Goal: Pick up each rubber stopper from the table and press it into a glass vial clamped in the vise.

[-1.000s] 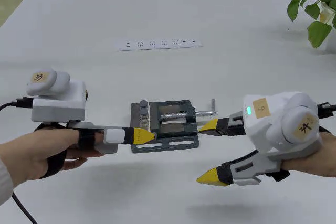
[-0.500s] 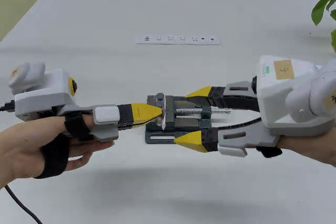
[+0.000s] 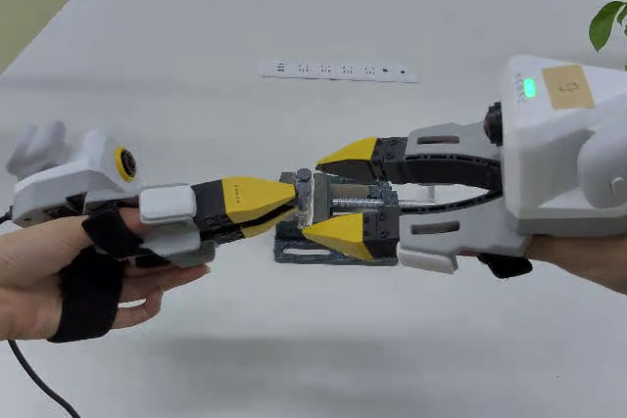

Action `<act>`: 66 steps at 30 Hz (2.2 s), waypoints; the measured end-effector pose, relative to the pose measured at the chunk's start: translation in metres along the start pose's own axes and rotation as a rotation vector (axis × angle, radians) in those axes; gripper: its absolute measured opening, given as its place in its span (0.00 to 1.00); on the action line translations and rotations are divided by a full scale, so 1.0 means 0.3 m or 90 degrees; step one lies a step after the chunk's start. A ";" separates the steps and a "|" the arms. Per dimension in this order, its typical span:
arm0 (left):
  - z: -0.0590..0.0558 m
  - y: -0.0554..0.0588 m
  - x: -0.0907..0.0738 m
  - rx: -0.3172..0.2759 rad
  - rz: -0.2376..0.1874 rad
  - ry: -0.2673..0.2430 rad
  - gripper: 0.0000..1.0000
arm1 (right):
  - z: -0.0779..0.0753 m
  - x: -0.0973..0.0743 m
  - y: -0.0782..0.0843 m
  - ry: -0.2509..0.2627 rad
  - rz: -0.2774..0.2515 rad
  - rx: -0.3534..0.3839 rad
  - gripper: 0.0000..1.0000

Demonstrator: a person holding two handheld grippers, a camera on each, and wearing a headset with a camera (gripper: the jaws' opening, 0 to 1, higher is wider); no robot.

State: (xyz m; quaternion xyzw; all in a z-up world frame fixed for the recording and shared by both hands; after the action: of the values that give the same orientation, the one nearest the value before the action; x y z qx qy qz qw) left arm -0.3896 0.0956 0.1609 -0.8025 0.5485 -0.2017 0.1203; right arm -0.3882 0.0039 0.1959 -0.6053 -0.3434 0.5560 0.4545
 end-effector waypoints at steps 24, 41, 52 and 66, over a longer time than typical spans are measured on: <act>-0.015 0.013 0.010 -0.033 -0.016 0.036 0.05 | 0.010 0.007 -0.004 -0.021 0.003 -0.001 0.11; -0.029 0.005 0.009 -0.054 -0.032 0.064 0.05 | 0.012 -0.002 -0.034 -0.036 -0.005 -0.001 0.09; -0.030 0.010 0.008 -0.053 -0.024 0.069 0.05 | 0.015 -0.006 -0.036 -0.051 0.007 -0.001 0.07; -0.038 0.012 0.012 -0.067 -0.032 0.082 0.05 | 0.017 -0.013 -0.047 -0.057 -0.003 0.035 0.06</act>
State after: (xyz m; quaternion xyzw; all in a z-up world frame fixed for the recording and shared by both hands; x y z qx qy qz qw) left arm -0.3965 0.0912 0.1703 -0.8065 0.5448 -0.2267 0.0372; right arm -0.3926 0.0062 0.2105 -0.5664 -0.3489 0.5906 0.4567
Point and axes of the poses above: the centre of the closed fingertips' face, and the gripper's own axes: x roughly forward along the fingers, z roughly to its left, y roughly out of its underside, the point moved 5 cm from there along -x, roughly backward along the fingers, and after that the axes turned 12 degrees about x, right-handed, at the moved point
